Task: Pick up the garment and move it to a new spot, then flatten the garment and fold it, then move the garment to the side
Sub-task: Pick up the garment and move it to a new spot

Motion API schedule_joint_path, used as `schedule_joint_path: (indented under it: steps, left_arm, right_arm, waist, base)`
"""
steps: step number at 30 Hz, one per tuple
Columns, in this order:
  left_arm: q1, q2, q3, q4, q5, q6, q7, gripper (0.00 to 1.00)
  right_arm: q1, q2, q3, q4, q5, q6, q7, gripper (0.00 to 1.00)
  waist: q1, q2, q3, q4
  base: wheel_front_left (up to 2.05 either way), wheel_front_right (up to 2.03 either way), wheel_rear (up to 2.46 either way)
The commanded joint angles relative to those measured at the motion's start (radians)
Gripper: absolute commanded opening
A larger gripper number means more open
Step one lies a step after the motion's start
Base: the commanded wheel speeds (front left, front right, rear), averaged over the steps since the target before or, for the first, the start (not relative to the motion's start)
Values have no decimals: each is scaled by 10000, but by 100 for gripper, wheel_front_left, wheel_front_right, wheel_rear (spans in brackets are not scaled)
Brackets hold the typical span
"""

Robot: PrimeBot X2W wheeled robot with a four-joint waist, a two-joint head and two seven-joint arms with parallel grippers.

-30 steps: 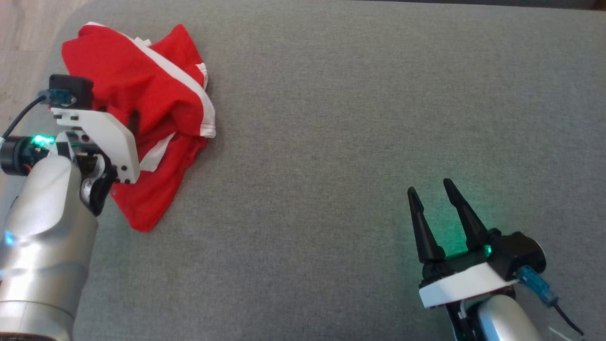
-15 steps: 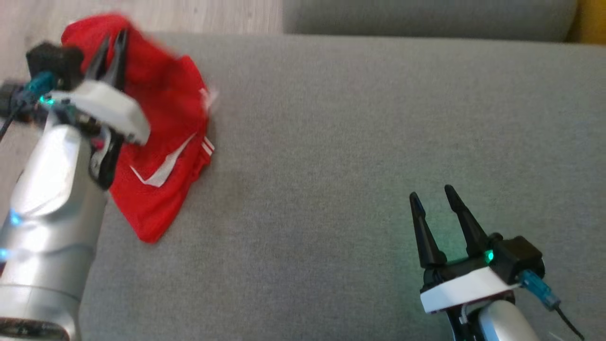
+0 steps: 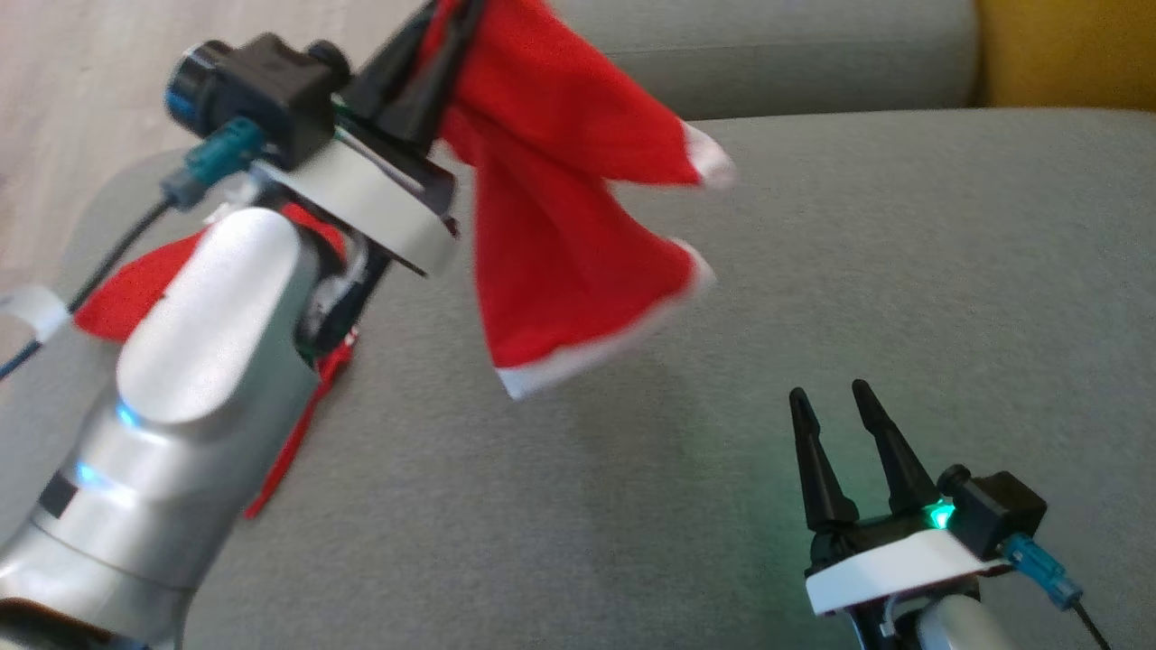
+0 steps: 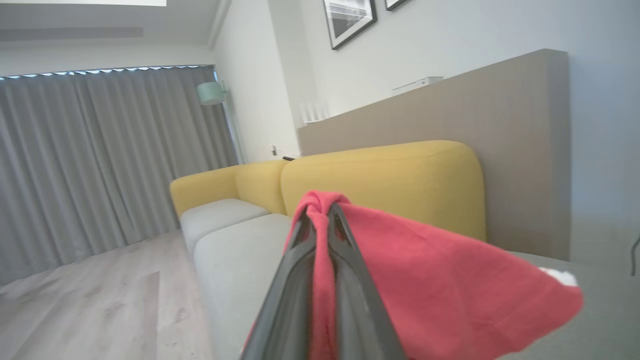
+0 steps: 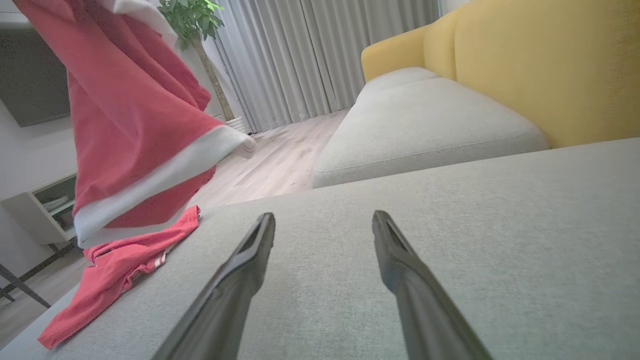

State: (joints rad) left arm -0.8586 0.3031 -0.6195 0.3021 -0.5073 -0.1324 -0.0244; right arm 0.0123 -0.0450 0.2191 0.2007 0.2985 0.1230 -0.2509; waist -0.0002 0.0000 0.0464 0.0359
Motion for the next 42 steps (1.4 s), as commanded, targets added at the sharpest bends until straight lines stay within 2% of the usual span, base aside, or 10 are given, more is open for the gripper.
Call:
schedule_joint_path:
  steps: [1, 8, 15, 17, 20, 23, 29, 35, 39, 42]
  left_arm:
    - [-552, 398, 111, -603, -166, 19, 154, 0]
    - [-730, 512, -734, -1064, -129, 18, 360, 0]
    - [-1331, 225, -979, -167, -30, 19, 231, 0]
    - [-1522, 244, -1128, 459, 282, 64, 134, 100]
    - [-1649, 313, -1208, 1248, 554, 176, -19, 100]
    - [-1737, 252, -1105, 2561, 674, 419, -621, 100]
    - [-1791, -17, -1098, 3385, 589, 369, -1462, 100]
    - [-1258, -47, -939, 3211, 391, 516, -2019, 100]
    - [-235, 258, -915, 2603, 493, 954, -2227, 100]
    - [933, 527, -686, 1992, 342, 1446, -2308, 100]
  right_arm:
    - [-313, -52, 236, -327, 71, 77, -109, 100]
    - [-731, -52, 319, -744, 225, 77, -109, 100]
    - [-1019, -52, 579, -1225, 590, 77, -109, 100]
    - [-1048, -52, 615, -1250, 664, 77, -109, 100]
    - [-1083, -52, 685, -1268, 721, 77, -109, 100]
    - [-1087, -52, 712, -1322, 782, 77, -109, 100]
    - [-1069, -52, 457, -1245, 697, 77, -109, 100]
    - [-956, -52, 82, -1110, 417, 77, -109, 100]
    - [-811, -52, -294, -988, 231, 77, -109, 100]
    - [-690, -52, -452, -911, 98, 77, -109, 100]
  waist:
    - [2, 0, 117, -467]
    - [2, 0, 829, -1915]
    - [2, 0, 1661, -3412]
    - [2, 0, 1817, -3683]
    - [2, 0, 1934, -3886]
    - [2, 0, 2038, -3965]
    - [2, 0, 1902, -3301]
    - [2, 0, 1363, -2138]
    - [2, 0, 942, -1327]
    - [2, 0, 651, -849]
  base:
    - [0, 0, 0]
    - [0, 0, 0]
    - [0, 0, 0]
    - [0, 0, 0]
    - [0, 0, 0]
    - [0, 0, 0]
    - [0, 0, 0]
    - [0, 0, 0]
    - [0, 0, 0]
    - [0, 0, 0]
